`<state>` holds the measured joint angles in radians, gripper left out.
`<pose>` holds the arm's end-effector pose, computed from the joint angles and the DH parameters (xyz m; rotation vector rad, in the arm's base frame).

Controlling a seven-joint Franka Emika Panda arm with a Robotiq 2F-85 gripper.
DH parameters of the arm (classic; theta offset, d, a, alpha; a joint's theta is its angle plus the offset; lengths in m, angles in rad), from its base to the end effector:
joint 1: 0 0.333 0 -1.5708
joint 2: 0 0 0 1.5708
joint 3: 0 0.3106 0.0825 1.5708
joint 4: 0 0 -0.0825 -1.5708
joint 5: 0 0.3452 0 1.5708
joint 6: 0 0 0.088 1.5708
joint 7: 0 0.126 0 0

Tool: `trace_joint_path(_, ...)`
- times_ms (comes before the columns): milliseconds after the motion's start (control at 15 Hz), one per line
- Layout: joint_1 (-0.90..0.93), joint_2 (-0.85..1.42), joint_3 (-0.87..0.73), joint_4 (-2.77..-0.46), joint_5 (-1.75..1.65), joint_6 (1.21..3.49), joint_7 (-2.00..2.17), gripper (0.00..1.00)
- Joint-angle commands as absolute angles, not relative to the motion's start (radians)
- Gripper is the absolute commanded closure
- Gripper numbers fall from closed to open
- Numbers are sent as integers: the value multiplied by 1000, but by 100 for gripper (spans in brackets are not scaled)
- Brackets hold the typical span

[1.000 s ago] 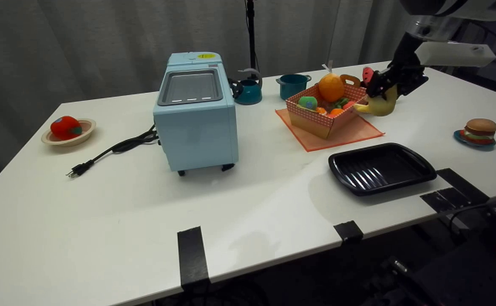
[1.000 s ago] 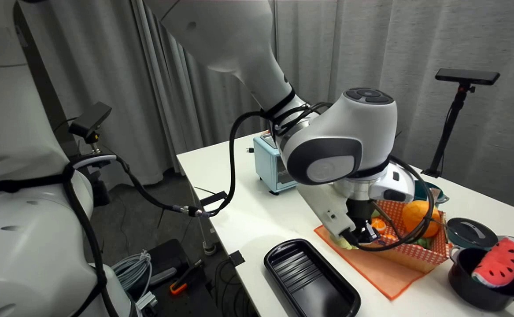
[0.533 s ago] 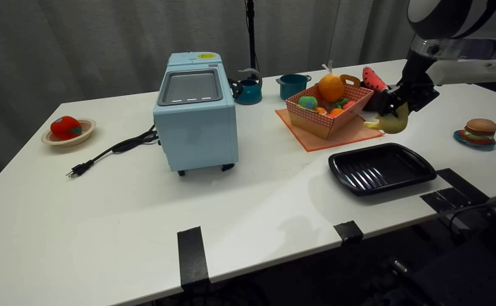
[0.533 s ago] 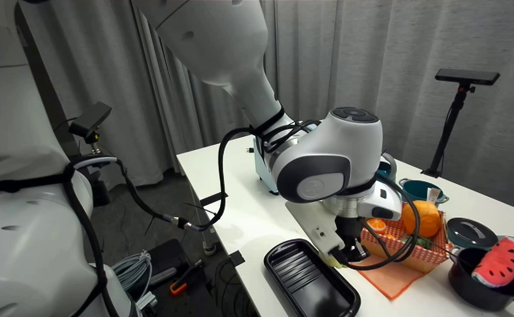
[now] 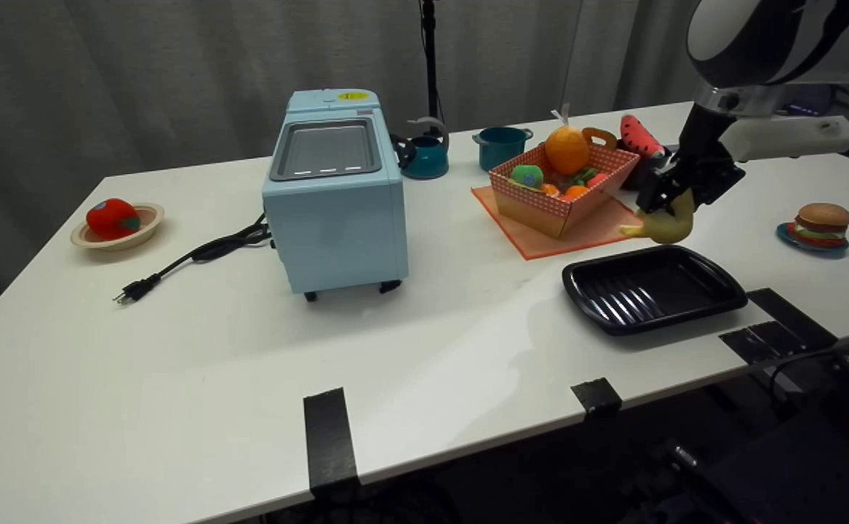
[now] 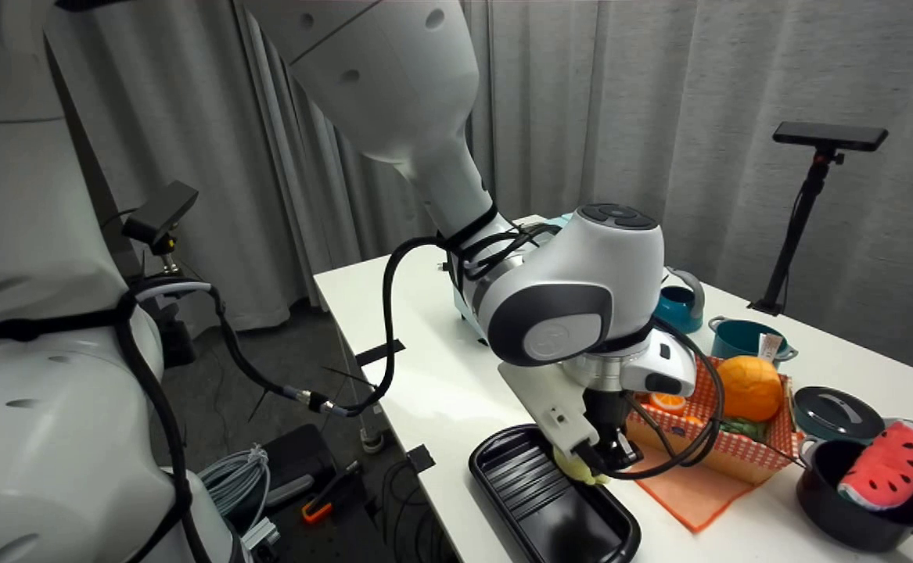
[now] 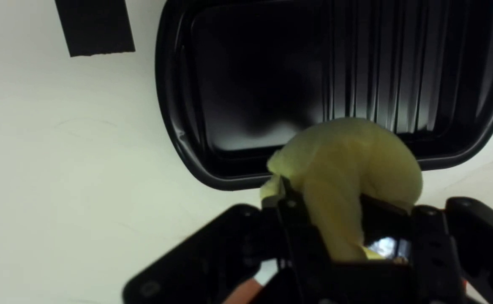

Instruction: Put the banana plushy on the black tray

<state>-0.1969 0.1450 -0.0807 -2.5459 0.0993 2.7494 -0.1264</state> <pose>0.4281 -0.1262 0.2332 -3.1009 0.3749 -0.1000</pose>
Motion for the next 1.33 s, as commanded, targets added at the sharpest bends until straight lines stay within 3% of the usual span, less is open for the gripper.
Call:
trace_joint_path(0, -176, 141, -104, -2551, 67, 2754, -97, 52)
trace_joint_path(467, -183, 117, -105, -2559, 83, 2739, -116, 1)
trace_joint_path(1267, -185, -24, -102, -2585, 139, 2667, -182, 0)
